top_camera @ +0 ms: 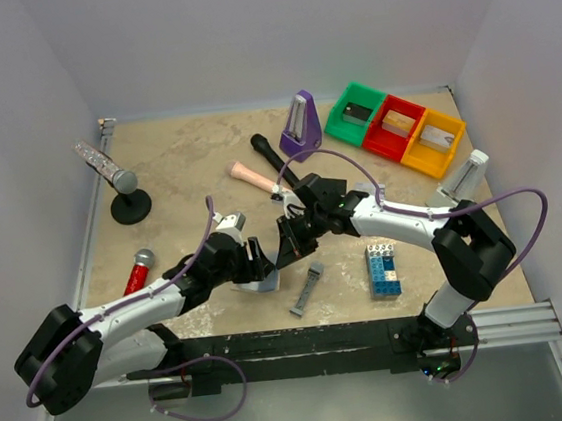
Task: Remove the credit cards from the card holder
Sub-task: Remove the credit card from the card holder.
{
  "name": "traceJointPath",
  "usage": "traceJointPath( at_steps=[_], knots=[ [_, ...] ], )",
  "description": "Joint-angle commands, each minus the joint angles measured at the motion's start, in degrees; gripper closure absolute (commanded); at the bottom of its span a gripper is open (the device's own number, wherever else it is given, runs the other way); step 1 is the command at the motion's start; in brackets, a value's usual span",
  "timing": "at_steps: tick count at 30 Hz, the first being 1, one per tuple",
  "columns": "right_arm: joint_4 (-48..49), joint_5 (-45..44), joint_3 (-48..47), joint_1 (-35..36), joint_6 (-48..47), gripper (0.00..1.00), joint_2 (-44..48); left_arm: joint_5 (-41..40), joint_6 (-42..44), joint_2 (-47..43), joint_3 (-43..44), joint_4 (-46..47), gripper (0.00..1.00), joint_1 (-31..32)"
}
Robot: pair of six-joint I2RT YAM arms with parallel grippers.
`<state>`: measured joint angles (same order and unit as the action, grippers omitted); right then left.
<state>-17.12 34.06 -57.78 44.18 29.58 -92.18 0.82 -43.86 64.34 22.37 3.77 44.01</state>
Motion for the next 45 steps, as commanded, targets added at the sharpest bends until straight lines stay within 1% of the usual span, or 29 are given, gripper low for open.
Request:
traceJointPath(
  at_steps=[1,11,19,20,23,31,36,42,45],
  knots=[
    [1.74,1.18,-0.05,-0.24,0.04,1.0,1.66,0.94,0.0,-0.7,0.92,1.24,0.35,0.11],
    [1.48,1.18,-0.4,-0.24,0.03,1.0,1.57,1.11,0.0,-0.27,0.74,1.5,0.35,0.38],
    [0.25,1.18,-1.02,-0.33,-0.49,1.0,2.01,-0.56,0.61,1.32,1.1,-0.43,0.36,0.46],
    [0.16,1.09,-1.19,-0.33,-0.58,1.0,2.01,-2.04,0.7,1.14,1.1,-0.78,0.37,0.46],
    [-0.01,1.01,-1.37,-0.24,-0.58,1.0,2.09,-2.93,0.79,1.23,1.45,-2.01,0.37,0.46],
    [-0.19,0.83,-1.37,-0.41,-0.75,1.0,2.01,-2.05,-0.09,-3.33,0.92,-0.96,0.35,0.46],
    [-0.28,0.83,-1.37,-0.5,-0.67,1.0,1.92,-2.49,0.0,-5.1,1.53,-2.45,0.34,0.46],
    [-0.28,0.74,-1.28,-0.68,-0.76,1.0,2.09,-3.02,0.61,-2.99,1.8,-3.68,0.35,0.46],
    [-0.28,0.74,-1.11,-0.68,-0.76,1.0,2.01,-4.42,0.7,-2.29,1.89,-6.75,0.36,0.46]
  ],
)
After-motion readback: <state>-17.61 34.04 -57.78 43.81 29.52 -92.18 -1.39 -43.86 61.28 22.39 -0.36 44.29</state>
